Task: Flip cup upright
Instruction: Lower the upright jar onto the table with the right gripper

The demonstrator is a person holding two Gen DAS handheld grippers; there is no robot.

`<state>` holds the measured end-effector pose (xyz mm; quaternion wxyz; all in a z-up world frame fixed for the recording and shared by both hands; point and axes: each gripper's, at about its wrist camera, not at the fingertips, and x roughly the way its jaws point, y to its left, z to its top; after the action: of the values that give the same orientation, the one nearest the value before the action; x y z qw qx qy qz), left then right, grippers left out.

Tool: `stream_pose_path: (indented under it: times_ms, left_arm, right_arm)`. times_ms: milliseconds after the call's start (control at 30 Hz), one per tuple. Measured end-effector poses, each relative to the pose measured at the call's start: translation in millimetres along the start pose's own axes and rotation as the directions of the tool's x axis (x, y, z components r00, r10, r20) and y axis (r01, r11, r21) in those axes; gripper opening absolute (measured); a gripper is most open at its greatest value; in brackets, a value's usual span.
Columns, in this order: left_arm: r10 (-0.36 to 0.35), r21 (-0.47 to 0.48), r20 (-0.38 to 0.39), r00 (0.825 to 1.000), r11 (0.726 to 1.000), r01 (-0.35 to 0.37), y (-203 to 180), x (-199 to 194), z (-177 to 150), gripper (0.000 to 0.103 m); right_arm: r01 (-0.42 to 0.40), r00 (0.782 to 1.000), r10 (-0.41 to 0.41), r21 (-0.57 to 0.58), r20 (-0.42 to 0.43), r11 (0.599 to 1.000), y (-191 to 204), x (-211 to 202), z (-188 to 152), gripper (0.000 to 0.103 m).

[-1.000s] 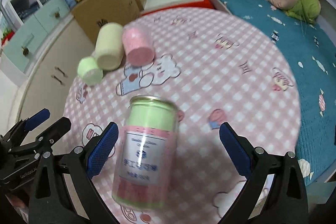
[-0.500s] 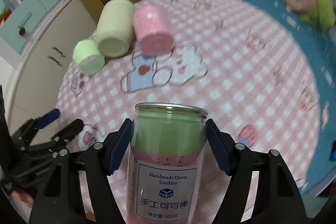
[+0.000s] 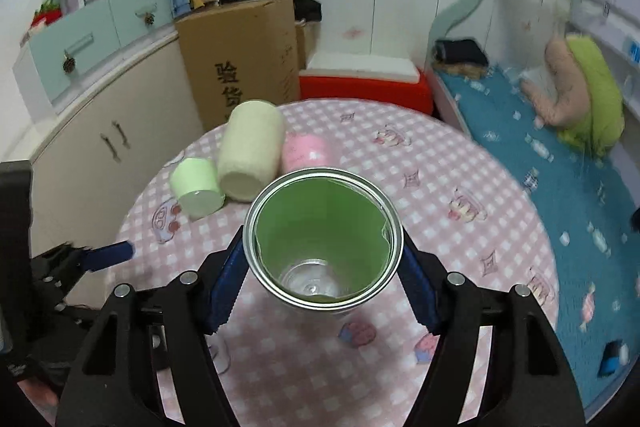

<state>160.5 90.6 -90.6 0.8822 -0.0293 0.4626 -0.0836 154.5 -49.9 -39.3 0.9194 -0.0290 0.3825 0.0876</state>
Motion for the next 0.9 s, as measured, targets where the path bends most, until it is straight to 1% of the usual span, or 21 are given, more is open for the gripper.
stream_pose_path:
  times_ms: [133, 233, 267, 300, 333, 400, 500, 567, 633, 800, 900]
  left_arm:
    - [0.009, -0.019, 0.007, 1.000, 1.000, -0.009, 5.1, -2.0, 0.2, 0.085]
    - [0.018, -0.020, 0.019, 1.000, 1.000, -0.018, 8.3, -4.9, 2.2, 0.085]
    - [0.022, -0.021, 0.025, 0.999, 1.000, -0.022, 8.9, -6.4, 2.4, 0.085]
    - [0.023, -0.022, 0.030, 0.999, 1.000, -0.022, 9.7, -7.7, 2.8, 0.085]
    - [0.023, -0.022, 0.032, 0.999, 1.000, -0.022, 10.1, -8.4, 3.4, 0.085]
    - [0.029, -0.020, 0.033, 0.999, 0.999, -0.028, 9.8, -9.3, 4.7, 0.086]
    - [0.038, -0.016, 0.042, 0.998, 0.999, -0.037, 7.7, -13.6, 4.4, 0.086]
    - [0.040, -0.016, 0.046, 0.998, 0.999, -0.039, 5.8, -18.2, 3.1, 0.086]
    - [0.051, -0.010, 0.058, 0.997, 0.999, -0.050, 3.3, -24.5, -0.2, 0.086]
    - [0.086, -0.016, 0.100, 0.991, 0.996, -0.085, -8.5, -47.1, -13.6, 0.088]
    - [0.111, -0.009, 0.132, 0.985, 0.994, -0.111, -20.5, -62.3, -23.2, 0.088]
  right_arm:
    - [0.015, 1.000, -0.015, -0.028, -0.004, 0.999, 3.8, 0.1, 9.3, 0.067]
    - [0.007, 0.999, -0.009, -0.041, -0.041, 0.999, 6.8, 6.3, 7.6, 0.069]
    - [0.002, 0.999, -0.004, -0.037, -0.049, 0.999, 8.3, 8.2, 6.5, 0.072]
    - [0.013, 0.997, -0.015, -0.028, -0.071, 1.000, 8.2, 10.2, 5.8, 0.082]
    - [0.021, 0.997, -0.023, -0.025, -0.071, 0.999, 8.2, 9.1, 4.8, 0.086]
    - [0.025, 0.998, -0.026, -0.032, -0.050, 0.999, 9.4, 5.6, 3.7, 0.086]
    - [-0.007, 0.998, 0.006, -0.017, -0.061, 1.000, 8.9, 2.5, 2.8, 0.086]
    - [-0.010, 0.998, 0.009, -0.014, -0.057, 1.000, 9.7, -1.9, 1.6, 0.086]
    - [-0.020, 0.999, 0.019, -0.010, -0.047, 1.000, 9.8, -9.0, -0.5, 0.089]
    - [-0.032, 0.999, 0.032, 0.010, -0.003, 0.999, 7.9, -36.4, -12.8, 0.090]
    - [-0.006, 0.999, 0.005, 0.045, 0.037, 0.999, 0.5, -58.0, -27.5, 0.091]
